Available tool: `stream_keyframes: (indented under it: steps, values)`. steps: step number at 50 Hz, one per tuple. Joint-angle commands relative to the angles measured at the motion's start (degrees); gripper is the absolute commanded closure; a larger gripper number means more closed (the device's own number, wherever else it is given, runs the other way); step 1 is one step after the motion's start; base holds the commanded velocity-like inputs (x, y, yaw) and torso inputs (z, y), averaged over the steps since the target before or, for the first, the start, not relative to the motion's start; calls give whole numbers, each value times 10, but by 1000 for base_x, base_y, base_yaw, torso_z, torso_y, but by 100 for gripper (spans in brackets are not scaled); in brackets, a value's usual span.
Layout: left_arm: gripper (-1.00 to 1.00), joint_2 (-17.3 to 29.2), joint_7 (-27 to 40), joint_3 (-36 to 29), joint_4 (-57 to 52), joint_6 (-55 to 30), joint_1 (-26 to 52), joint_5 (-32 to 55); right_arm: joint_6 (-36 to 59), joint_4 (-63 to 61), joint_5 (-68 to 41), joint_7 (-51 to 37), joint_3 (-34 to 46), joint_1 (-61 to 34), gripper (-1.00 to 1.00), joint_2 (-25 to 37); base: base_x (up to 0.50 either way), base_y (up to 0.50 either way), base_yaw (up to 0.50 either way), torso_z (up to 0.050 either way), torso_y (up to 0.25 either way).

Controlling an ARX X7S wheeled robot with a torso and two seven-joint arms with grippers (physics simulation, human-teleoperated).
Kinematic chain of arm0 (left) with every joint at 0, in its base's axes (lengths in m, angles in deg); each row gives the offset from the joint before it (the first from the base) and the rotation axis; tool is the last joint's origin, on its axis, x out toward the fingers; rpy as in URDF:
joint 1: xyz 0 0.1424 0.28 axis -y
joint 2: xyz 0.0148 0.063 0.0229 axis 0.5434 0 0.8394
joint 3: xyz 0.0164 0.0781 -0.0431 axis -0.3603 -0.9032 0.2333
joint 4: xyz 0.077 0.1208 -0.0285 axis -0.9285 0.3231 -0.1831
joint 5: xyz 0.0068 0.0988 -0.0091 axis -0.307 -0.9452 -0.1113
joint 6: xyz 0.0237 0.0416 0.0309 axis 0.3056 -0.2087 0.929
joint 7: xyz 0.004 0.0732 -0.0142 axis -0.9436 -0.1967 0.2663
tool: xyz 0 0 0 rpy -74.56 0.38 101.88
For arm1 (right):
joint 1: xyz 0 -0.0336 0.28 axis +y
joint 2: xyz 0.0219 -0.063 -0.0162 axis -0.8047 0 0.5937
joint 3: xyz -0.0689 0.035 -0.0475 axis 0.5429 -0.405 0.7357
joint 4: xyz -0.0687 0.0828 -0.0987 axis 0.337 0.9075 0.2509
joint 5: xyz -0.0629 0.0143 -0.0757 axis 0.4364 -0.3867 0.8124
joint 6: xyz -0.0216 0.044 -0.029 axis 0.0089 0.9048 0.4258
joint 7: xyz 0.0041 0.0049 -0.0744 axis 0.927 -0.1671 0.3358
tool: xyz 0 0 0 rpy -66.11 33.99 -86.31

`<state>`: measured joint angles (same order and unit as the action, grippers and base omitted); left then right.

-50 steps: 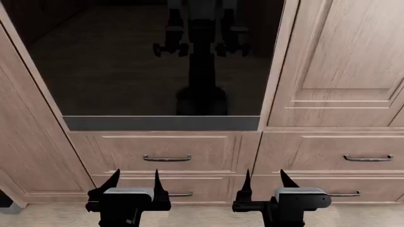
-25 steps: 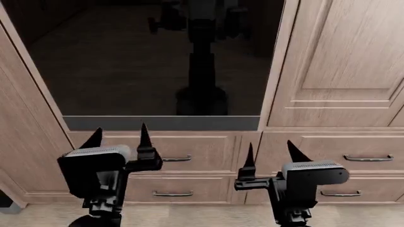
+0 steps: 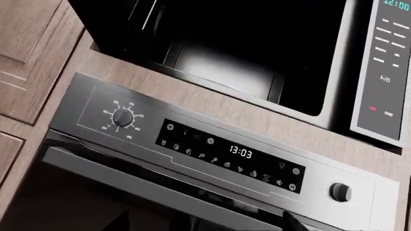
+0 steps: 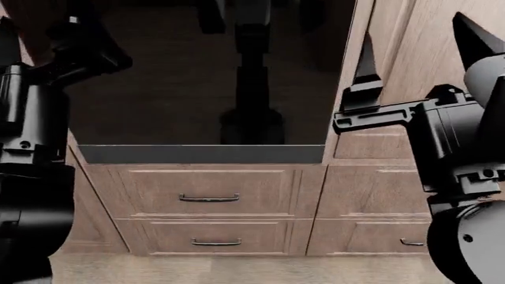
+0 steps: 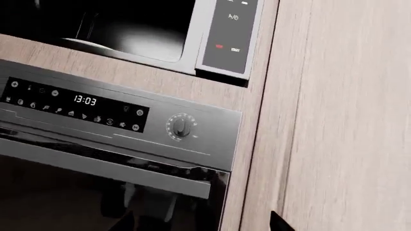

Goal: Close the microwave door

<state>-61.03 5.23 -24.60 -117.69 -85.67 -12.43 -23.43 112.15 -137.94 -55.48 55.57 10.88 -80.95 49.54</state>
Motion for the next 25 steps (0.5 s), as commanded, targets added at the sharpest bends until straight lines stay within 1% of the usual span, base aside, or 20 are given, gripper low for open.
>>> stream_keyframes:
  steps: [1, 5, 10, 18, 24, 25]
  values:
    - [-100, 11, 38, 80, -9, -81, 123, 88, 87, -41, -310, -203, 5, -198, -100, 129, 0, 0, 0, 0, 0]
    - [-100, 12, 59, 112, -15, -113, 155, 127, 93, -39, -357, -229, 5, -231, -100, 134, 0, 0, 0, 0, 0]
    - [-100, 17, 74, 127, -15, -125, 172, 153, 97, -35, -405, -258, 3, -267, -100, 139, 0, 0, 0, 0, 0]
    - [-100, 19, 129, 188, -17, -184, 232, 243, 108, -24, -507, -330, 10, -353, -100, 147, 0, 0, 0, 0, 0]
    - [-100, 23, 155, 209, -9, -199, 259, 275, 109, -21, -530, -347, 17, -375, -100, 152, 0, 0, 0, 0, 0]
    - [-100, 24, 158, 209, -8, -198, 260, 277, 109, -21, -532, -348, 18, -377, -100, 153, 0, 500, 0, 0, 0]
